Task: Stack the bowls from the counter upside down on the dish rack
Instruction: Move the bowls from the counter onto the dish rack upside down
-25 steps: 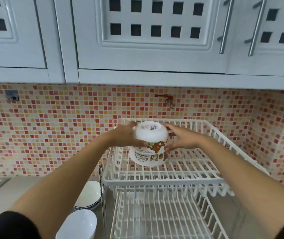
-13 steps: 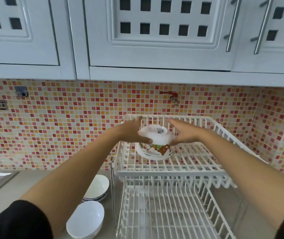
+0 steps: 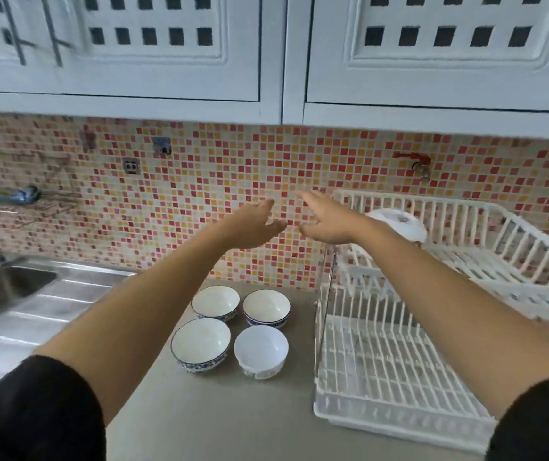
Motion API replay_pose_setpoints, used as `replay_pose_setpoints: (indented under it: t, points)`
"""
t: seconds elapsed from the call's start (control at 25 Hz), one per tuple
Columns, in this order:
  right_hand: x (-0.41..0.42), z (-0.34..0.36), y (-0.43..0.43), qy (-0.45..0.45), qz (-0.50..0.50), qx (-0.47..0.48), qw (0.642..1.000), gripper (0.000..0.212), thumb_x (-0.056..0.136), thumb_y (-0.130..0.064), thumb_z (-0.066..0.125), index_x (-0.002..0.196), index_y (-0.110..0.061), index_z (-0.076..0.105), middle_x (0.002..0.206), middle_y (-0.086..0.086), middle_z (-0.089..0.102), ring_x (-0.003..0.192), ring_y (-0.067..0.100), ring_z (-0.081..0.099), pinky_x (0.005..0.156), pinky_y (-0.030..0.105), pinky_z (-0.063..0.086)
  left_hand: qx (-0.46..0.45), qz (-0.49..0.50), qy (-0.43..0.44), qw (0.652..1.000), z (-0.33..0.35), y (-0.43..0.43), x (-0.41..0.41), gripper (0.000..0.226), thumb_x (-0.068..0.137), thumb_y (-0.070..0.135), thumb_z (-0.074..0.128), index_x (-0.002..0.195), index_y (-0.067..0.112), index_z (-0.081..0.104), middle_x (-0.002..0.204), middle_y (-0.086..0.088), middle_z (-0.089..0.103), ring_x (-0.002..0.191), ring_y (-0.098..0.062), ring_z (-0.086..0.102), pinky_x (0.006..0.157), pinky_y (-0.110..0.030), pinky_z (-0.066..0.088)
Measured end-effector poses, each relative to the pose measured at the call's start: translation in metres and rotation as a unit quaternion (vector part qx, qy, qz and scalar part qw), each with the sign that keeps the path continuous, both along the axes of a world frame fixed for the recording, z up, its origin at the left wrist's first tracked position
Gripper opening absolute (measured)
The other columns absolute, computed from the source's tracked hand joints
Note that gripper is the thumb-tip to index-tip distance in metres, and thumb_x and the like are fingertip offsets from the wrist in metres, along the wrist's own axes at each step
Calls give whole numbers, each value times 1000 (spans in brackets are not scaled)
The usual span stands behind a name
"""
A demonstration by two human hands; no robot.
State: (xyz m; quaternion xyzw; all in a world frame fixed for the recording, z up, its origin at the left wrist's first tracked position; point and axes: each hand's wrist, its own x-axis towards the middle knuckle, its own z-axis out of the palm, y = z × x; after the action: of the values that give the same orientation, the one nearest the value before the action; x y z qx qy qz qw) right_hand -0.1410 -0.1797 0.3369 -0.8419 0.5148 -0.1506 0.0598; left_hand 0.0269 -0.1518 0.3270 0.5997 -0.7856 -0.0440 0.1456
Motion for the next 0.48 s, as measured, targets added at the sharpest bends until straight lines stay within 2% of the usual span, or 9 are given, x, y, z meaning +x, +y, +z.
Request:
replay_pose_setpoints:
  t: [0.2,0.4,0.48]
  points:
    - [59,-79,5,-16,-33,82,996,73,94,-28,49,151,-11,7,161,8,3,148,25,8,118,39,14,94,9,36,995,-69,35,48,53,101,30,35,148,8,24,153,-12,36,137,-32,38,111,-38,31]
    - [71,-187,-5,-39,-117,155,980,70,94,-42,44,149,-8,15,159,11,14,145,29,18,117,43,23,212,81,49,973,-166,25,63,52,99,34,37,142,6,34,143,-20,46,130,-34,46,105,-38,36]
    - [70,-225,-10,-75,-156,187,967,72,92,-44,45,148,-8,17,156,13,20,141,32,27,113,43,29,259,86,36,961,-205,16,62,52,99,36,37,142,6,34,143,-19,46,130,-34,45,105,-37,36]
